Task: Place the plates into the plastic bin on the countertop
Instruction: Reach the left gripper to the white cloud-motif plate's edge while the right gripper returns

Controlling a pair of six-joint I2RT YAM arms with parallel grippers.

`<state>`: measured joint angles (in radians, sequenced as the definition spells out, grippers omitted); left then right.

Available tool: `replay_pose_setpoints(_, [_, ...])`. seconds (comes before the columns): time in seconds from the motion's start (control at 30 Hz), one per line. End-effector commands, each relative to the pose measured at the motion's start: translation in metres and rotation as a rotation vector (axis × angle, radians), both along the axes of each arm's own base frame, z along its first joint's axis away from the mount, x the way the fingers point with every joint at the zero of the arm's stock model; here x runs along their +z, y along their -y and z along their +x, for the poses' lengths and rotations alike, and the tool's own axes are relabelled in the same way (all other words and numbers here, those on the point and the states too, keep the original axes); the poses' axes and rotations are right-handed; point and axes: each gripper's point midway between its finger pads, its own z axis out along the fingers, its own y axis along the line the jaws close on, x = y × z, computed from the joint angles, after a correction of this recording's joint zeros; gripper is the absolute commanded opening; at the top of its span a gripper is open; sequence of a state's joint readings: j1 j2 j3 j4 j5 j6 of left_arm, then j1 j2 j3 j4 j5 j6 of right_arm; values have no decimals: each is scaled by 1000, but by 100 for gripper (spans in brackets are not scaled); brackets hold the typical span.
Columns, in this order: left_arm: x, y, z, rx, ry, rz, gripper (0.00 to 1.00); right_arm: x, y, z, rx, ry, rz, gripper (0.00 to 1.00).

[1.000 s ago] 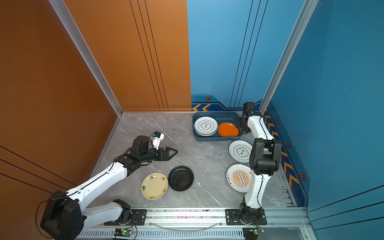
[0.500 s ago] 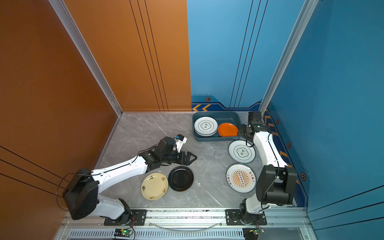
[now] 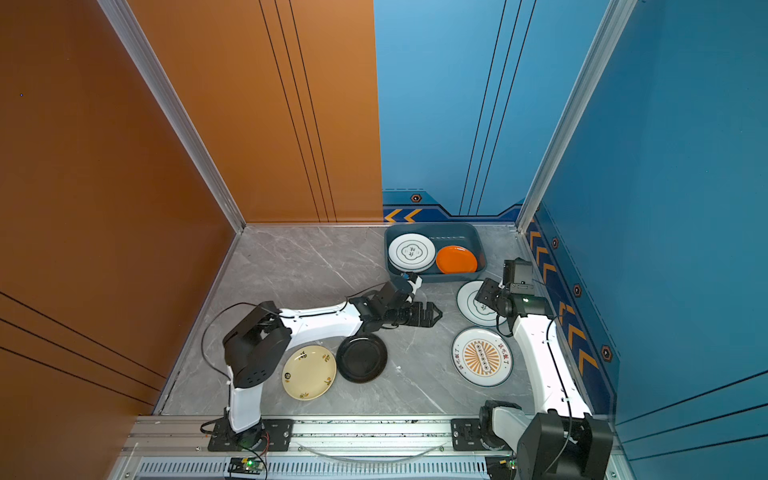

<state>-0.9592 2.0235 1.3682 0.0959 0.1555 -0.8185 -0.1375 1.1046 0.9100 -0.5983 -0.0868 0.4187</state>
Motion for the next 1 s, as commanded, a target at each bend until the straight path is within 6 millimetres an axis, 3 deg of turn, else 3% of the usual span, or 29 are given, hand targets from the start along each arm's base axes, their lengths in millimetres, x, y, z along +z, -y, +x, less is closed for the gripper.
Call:
replay_pose_setpoints(0.0, [-6,22,5,61,-37,-35,100,0,7,-9,-17,16,27,68])
replay_pose_setpoints(0.17, [-22,48,7,83,-68,-47,96,5,17,-15,-41,41,64,67])
replay_pose_setpoints(0.43, [-50,73,21,113,-131,-65,88,1,21,-19,-46,47,102,67])
replay_pose_setpoints(0.97, [-99,86,45,275,-193,-27,68,0,21,-15,-48,69,129,67])
